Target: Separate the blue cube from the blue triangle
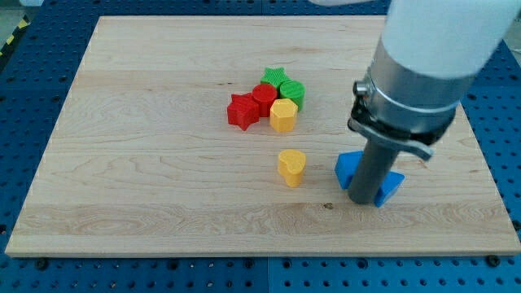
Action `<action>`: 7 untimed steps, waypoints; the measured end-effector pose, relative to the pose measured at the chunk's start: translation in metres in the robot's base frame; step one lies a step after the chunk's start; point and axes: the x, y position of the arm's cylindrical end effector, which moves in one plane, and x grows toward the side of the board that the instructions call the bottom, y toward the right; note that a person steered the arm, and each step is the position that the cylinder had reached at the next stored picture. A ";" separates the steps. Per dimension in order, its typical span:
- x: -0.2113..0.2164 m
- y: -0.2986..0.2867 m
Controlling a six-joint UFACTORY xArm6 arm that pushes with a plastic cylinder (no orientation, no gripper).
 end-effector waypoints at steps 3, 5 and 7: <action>-0.031 -0.050; -0.050 -0.045; -0.048 -0.007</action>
